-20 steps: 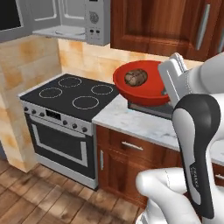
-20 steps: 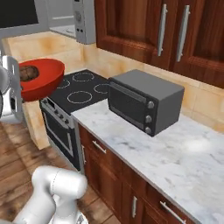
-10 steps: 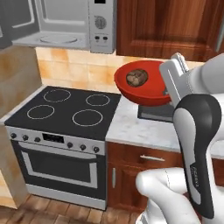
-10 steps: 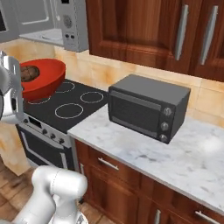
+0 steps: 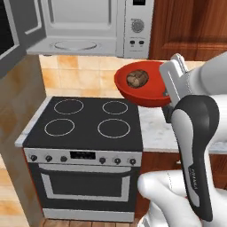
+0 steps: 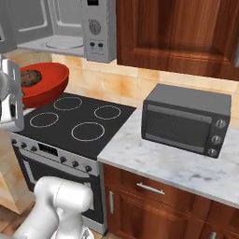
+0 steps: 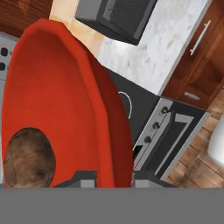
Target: Pick the potato from the sink and place it in the bowl. Then pick the bowl and place it in the microwave. Then close the microwave door and press the start button.
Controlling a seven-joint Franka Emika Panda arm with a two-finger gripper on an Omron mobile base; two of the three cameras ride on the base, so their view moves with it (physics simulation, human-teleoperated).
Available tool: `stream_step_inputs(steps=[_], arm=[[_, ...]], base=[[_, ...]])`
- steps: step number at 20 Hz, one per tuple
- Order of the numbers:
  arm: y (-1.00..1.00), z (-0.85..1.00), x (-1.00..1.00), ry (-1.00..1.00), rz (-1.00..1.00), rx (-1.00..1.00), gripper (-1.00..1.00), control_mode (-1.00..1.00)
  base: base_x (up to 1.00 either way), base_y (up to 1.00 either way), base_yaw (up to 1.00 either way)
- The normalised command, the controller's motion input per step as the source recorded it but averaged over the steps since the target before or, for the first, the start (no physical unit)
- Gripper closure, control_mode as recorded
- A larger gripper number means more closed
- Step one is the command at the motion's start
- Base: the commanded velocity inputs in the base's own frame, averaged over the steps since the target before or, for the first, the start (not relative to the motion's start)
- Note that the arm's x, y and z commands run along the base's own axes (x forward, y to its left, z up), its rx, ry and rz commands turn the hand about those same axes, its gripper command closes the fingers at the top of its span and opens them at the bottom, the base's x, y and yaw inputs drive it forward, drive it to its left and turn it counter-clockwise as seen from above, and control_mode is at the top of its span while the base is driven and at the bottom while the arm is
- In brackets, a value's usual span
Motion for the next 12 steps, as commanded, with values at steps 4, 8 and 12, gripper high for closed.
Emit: stream_step_inputs(steps=[4, 8, 12], arm=[[0.00, 0.00, 0.00, 0.00, 0.00, 0.00, 1.00, 1.00], [0.00, 0.00, 0.00, 0.00, 0.00, 0.00, 1.00, 1.00], [0.00, 0.00, 0.00, 0.00, 0.00, 0.00, 1.00, 1.00]], base=[[0.00, 0.39, -0.26], [0.00, 0.43, -0.23], [0.00, 0.72, -0.18]])
